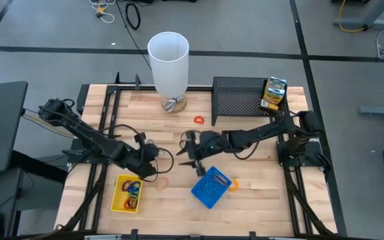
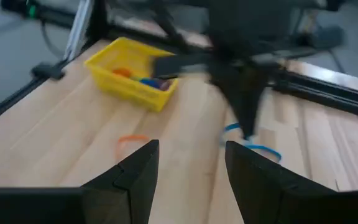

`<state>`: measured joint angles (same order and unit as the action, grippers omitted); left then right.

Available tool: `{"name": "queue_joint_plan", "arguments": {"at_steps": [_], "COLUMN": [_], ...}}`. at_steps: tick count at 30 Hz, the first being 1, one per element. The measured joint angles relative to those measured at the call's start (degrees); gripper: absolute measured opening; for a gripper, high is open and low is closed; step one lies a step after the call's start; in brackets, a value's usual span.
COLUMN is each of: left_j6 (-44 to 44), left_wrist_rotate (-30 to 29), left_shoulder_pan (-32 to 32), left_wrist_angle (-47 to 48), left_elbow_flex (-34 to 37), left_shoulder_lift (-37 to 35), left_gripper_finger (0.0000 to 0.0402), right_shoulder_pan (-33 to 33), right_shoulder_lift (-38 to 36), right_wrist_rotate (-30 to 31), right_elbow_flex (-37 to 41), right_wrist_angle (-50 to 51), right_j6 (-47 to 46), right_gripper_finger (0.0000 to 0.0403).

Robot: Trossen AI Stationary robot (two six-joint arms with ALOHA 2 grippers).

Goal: Pick & Place Office Desk Supplies
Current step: Put the blue rubber band into the blue bin

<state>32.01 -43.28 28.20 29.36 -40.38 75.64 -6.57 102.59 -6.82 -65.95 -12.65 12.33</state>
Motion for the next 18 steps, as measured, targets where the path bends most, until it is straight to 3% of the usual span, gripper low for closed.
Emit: {"name": "queue_joint_plan", "arguments": {"at_steps": [4, 7, 13, 18], "left_j6": [-7.9, -14.5, -23.0, -28.1], "left_wrist_rotate": [-0.4, -0.8, -0.3, 1.6], "left_shoulder_pan": [0.2, 0.1, -3.1, -6.1], "left_wrist_angle": [-11.6, -19.9, -30.0, -37.1], "left_elbow_flex": [0.0, 0.0, 0.0, 0.0], "left_shoulder_lift": [0.0, 0.0, 0.0, 0.4], "left_gripper_finger": [0.0001, 0.0001, 0.0000, 0.0000], "right_shoulder_pan": [2.8, 4.3, 4.5, 2.8], "right_shoulder_lift": [0.0, 0.0, 0.0, 0.0], "right_wrist_rotate": [-3.5, -5.2, -8.4, -5.5], "right_elbow_flex": [9.4, 14.4, 16.8, 16.8], "right_wrist_angle": [-21.5, -30.3, -28.1, -27.0], "right_j6": [-5.6, -9.8, -12.8, -12.5], "right_gripper_finger": [0.0192, 0.0192, 0.0192, 0.0192]}}
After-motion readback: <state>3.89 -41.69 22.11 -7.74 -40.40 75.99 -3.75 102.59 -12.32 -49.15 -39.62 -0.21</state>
